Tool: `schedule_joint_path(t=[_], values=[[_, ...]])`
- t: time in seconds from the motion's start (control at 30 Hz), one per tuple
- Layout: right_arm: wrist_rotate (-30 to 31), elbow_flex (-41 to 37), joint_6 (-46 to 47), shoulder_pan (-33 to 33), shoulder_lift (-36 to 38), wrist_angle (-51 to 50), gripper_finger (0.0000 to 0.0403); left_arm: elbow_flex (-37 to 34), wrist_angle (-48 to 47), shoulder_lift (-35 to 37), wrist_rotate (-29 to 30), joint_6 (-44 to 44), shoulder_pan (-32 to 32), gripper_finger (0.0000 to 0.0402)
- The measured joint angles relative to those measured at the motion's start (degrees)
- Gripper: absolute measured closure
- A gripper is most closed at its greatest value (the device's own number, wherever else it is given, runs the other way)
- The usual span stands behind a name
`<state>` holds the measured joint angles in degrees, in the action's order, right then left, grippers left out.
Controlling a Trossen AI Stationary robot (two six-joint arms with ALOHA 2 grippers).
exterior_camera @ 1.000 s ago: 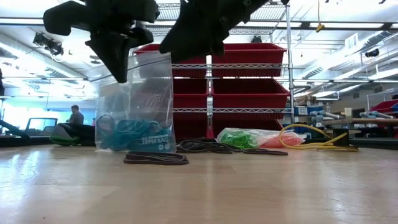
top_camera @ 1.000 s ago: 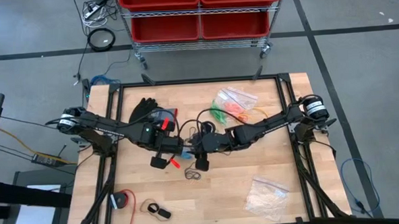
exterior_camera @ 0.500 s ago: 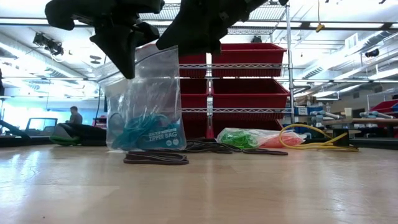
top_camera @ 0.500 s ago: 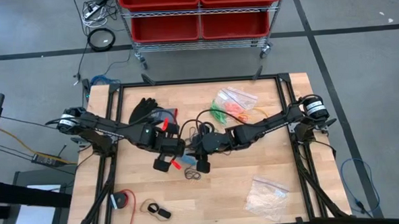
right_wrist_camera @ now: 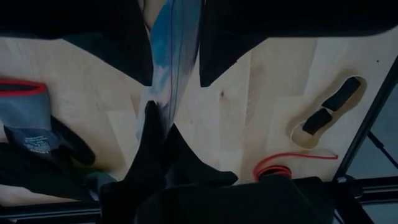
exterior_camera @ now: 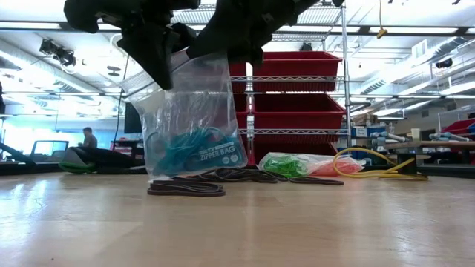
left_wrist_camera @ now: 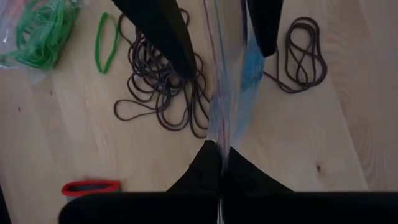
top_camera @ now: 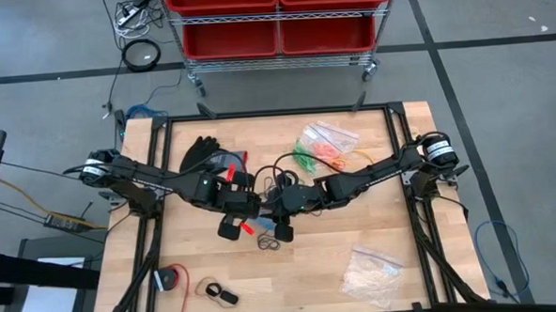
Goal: Sort rubber bands
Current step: Close the transparent zip bag
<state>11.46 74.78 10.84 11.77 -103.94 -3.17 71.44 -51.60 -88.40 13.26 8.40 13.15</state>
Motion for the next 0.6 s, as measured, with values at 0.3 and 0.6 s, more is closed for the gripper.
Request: schedule_joint_path(t=[0.3,0.6], values=[[-0.15,-0.02,-0.01,0.00,0.00,-1.23,0.0332,0.00,0.76,0.00,-1.36,-0.02,0.00,0.0402],[1.45,-0.02,-0.19,0.01,0.00,-2.12,0.0401,0.02,1.17,0.00,-3.55,-1.03,0.00,0.0401]])
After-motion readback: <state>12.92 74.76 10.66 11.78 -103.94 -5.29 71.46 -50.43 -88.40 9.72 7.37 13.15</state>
